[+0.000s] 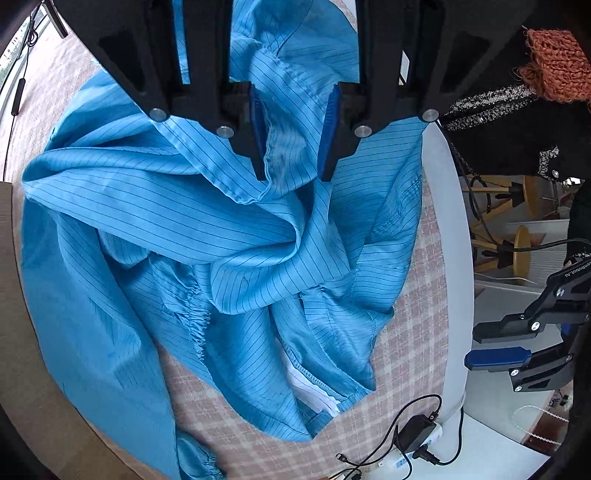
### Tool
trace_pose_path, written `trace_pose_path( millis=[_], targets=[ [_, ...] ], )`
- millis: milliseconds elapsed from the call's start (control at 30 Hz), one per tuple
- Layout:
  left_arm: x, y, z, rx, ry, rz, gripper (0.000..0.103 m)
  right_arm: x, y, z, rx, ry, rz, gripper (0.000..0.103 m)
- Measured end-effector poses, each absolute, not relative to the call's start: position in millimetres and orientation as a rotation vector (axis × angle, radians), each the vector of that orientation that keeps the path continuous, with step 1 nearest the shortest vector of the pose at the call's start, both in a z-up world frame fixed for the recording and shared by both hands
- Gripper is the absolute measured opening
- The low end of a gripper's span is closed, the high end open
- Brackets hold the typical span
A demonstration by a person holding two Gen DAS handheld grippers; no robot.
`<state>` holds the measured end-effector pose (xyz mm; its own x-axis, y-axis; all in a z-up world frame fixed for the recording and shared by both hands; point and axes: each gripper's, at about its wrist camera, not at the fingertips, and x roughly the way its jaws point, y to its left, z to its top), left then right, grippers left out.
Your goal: Fold clothes
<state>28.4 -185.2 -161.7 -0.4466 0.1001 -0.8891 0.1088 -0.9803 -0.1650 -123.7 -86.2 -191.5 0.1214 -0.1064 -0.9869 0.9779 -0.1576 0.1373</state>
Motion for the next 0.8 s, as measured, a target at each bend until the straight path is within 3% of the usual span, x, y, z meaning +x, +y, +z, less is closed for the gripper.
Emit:
trace_pose_path(
  millis=[33,333,800],
  targets=[
    [27.8,-184.9,-161.6,1.653,0.305,-2.648,0.018,-121.5,-81.8,-185.9,1.29,0.953,-1.322,0.003],
    [13.4,-173.7,-153.6,1.681,0.21,-2.675,0.018,-120.5,-27.6,-122.8,1.029,0.877,-1.86,0.002],
    [-45.8,-105.9,-111.3,1.701,-0.065,-2.87,0.02,-162.5,135.8,-45.2,0.996,0.535,-2.385,0.002]
  ],
)
